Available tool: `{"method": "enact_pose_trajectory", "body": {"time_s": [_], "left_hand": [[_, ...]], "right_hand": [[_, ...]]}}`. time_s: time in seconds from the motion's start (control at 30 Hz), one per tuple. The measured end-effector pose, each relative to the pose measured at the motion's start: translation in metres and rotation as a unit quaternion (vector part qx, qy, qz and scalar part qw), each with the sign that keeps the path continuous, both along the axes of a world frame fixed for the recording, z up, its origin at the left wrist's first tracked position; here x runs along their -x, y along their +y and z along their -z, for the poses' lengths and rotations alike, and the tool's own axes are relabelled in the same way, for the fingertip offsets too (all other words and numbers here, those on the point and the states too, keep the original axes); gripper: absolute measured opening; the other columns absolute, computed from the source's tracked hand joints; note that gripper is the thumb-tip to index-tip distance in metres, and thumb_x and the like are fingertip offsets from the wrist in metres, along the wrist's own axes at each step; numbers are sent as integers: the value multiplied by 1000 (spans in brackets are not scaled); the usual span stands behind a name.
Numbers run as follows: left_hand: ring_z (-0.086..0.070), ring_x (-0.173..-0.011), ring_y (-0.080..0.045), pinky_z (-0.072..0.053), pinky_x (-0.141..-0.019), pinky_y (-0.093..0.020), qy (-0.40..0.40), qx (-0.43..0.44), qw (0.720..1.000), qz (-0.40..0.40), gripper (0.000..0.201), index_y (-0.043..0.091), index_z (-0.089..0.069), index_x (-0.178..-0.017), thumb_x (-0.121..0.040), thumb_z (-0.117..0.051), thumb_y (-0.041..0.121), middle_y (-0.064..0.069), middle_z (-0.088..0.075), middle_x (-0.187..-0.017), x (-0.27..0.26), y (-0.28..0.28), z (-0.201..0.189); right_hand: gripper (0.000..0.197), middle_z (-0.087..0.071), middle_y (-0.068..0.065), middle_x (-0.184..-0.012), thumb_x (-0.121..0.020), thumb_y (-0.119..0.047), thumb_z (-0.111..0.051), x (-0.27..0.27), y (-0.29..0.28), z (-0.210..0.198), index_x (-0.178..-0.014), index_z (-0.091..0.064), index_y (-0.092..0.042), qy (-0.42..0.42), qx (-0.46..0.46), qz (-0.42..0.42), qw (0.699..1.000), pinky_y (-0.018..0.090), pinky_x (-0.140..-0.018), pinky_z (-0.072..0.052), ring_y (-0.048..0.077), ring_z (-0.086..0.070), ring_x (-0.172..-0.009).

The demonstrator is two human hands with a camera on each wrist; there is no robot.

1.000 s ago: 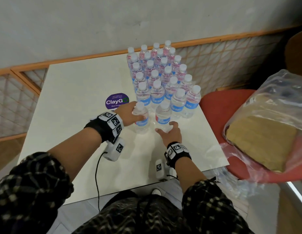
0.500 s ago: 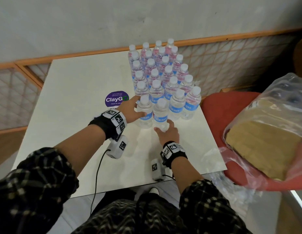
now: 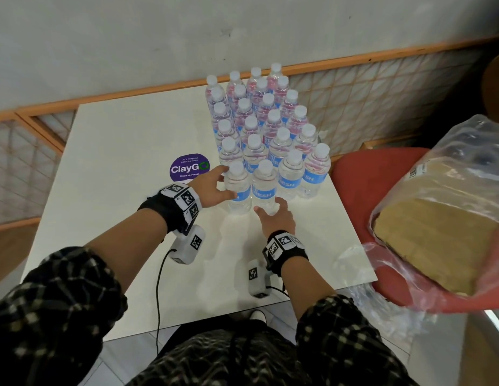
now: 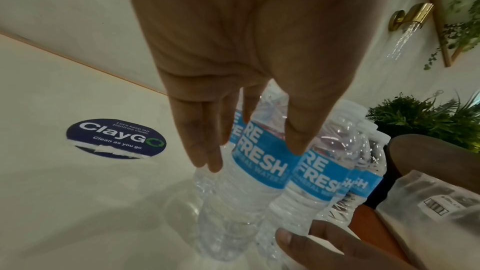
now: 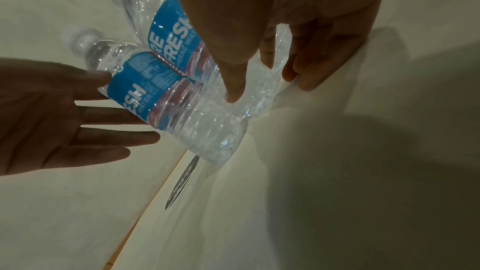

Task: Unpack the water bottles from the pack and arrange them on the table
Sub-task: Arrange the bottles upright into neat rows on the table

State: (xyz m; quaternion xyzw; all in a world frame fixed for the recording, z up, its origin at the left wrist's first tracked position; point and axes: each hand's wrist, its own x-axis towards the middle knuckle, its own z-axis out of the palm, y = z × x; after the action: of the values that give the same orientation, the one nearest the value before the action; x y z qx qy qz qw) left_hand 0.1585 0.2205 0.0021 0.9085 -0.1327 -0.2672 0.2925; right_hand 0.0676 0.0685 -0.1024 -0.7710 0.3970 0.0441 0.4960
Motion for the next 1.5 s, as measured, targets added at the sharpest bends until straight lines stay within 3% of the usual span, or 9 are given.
{"method": "enact_pose_trajectory", "body": {"time_s": [0.23, 0.53, 0.67, 0.77, 0.87, 1.07, 1.23, 1.4, 1.5], "left_hand": [[-48, -125, -30, -42, -102, -46, -23, -38, 998, -46, 118, 6, -14, -145, -61, -82, 52, -14, -42, -140, -3, -7, 7], [-59, -108, -29, -47, -94, -36, -29, -61, 997, 42, 49, 10, -59, -122, -81, -72, 32, -13, -64, -119, -6, -15, 14], [-58, -111, -27, -48, -96, -41, -8, -31, 999, -5, 90, 12, -41, -135, -63, -82, 46, -8, -59, -126, -9, -8, 17], [-52, -124, -26, -44, -103, -43, 0, 20, 1000, -24, 123, 17, -12, -147, -54, -86, 46, -4, -44, -142, -8, -8, 20], [-42, -133, -25, -37, -108, -38, -11, 46, 998, -29, 117, 14, -3, -149, -67, -84, 29, -3, -34, -149, -4, -12, 23], [-52, -123, -30, -43, -102, -43, -25, 60, 996, -67, 114, 17, -10, -148, -65, -82, 46, -4, -46, -141, -4, -17, 31], [-52, -123, -30, -44, -101, -40, -41, 59, 994, -83, 115, 14, -8, -149, -66, -80, 47, -6, -47, -141, -4, -22, 36], [-51, -125, -29, -42, -102, -40, -37, 70, 994, -80, 114, 16, -7, -149, -68, -80, 45, -4, -44, -143, -3, -21, 36], [-52, -123, -30, -43, -102, -42, -36, 56, 996, -62, 113, 15, -4, -150, -70, -79, 44, -4, -42, -145, -4, -19, 36]], "right_hand": [[67, -59, 8, -117, -73, -55, -68, -7, 0, -1, -128, -40, -30, -5, 7, 5, 1000, 45, -93, -48, 31, -55, -111], [64, -60, 4, -102, -73, -33, -77, -4, -5, -2, -123, -40, -18, -42, -74, 74, 994, 32, -85, -47, 26, -60, -102], [81, -46, 11, -116, -69, -2, -77, 9, -32, 3, -127, -26, -26, -111, -171, 176, 963, 44, -83, -55, 32, -58, -102], [110, -28, 13, -140, -63, -2, -83, 10, -62, -4, -141, -15, -38, -142, -152, 201, 957, 50, -80, -56, 29, -49, -112], [116, -17, 7, -146, -61, -13, -87, 5, -86, -15, -146, -11, -40, -140, -111, 141, 974, 52, -77, -57, 21, -39, -113], [104, -27, 5, -137, -64, -20, -86, -2, -84, -14, -143, -20, -39, -153, -91, 92, 980, 35, -57, -56, 25, -37, -121], [112, -30, 4, -135, -55, -34, -88, -4, -77, -15, -141, -18, -42, -147, -62, 80, 984, 54, -88, -52, 25, -34, -127], [137, -11, 7, -151, -56, -28, -91, -2, -72, -14, -149, 9, -30, -164, -82, 68, 981, 42, -107, -38, 26, -36, -131], [155, 4, -2, -153, -36, -51, -89, 1, -51, -15, -145, 20, -34, -142, -65, 49, 987, 51, -111, -33, 27, -20, -143]]}}
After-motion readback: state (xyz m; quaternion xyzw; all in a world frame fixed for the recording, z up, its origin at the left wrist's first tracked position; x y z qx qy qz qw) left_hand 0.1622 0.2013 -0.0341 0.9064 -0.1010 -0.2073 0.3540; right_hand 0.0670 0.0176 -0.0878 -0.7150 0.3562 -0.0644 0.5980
